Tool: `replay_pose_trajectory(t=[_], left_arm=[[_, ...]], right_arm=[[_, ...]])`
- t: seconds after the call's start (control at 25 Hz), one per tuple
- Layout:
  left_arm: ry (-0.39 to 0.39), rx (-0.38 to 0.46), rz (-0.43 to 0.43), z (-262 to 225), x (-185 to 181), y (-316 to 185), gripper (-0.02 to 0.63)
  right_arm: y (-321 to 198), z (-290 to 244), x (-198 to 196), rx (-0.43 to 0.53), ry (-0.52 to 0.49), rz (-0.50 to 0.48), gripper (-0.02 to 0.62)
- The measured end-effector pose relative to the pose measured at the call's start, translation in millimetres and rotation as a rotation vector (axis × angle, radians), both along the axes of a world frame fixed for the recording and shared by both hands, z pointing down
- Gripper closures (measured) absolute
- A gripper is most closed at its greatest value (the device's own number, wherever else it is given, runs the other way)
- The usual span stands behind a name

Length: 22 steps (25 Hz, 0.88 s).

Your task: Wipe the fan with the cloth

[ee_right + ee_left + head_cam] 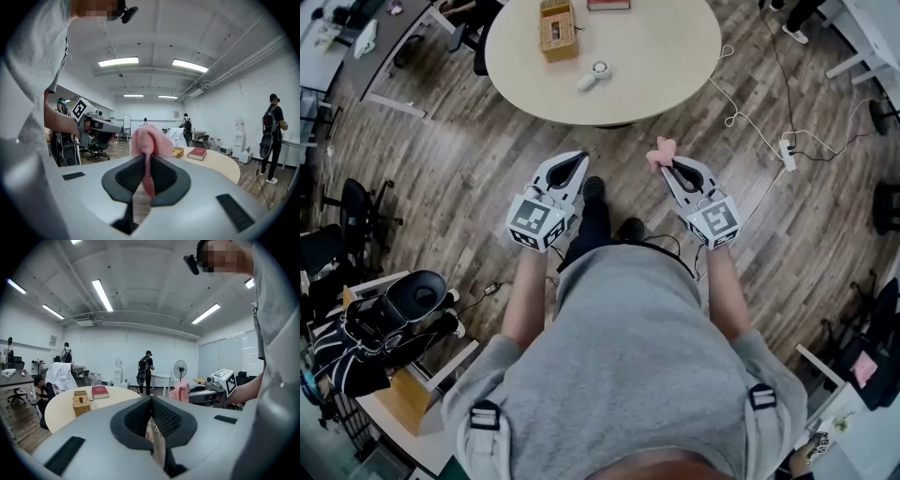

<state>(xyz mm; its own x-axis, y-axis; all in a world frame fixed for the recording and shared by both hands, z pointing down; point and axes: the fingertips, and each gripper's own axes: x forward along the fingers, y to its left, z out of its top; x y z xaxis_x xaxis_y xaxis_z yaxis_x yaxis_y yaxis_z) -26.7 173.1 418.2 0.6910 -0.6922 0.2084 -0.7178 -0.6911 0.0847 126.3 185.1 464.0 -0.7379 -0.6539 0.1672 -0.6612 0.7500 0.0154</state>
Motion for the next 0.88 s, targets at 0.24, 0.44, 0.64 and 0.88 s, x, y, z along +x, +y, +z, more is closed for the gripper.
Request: replay_pose_trajectory(t=[0.24, 0.44, 0.64, 0.88], left_arm=[[-0.011, 0.0, 0.007, 1.3, 4.3, 3.7, 0.589], [-0.012, 0.001, 0.005, -0.2, 2.8, 5.8, 0.588], [-0.001, 0.006, 0.003, 1.0, -3.0, -1.2, 0.576], [0.015, 0.007, 0.013, 0.8, -5.1, -2.7, 0.448]], right_arm=[[0.4, 1.6, -0.1, 0.008, 0.009, -0.011, 0.563], [2.2, 1.0, -2.0, 0.01, 0.021, -0.019, 0.563], [-2.4, 6.5, -6.1, 0.005, 0.03, -0.023, 0.563], [-4.4, 8.6, -8.3, -0.004, 0.037, -0.013, 0.562]])
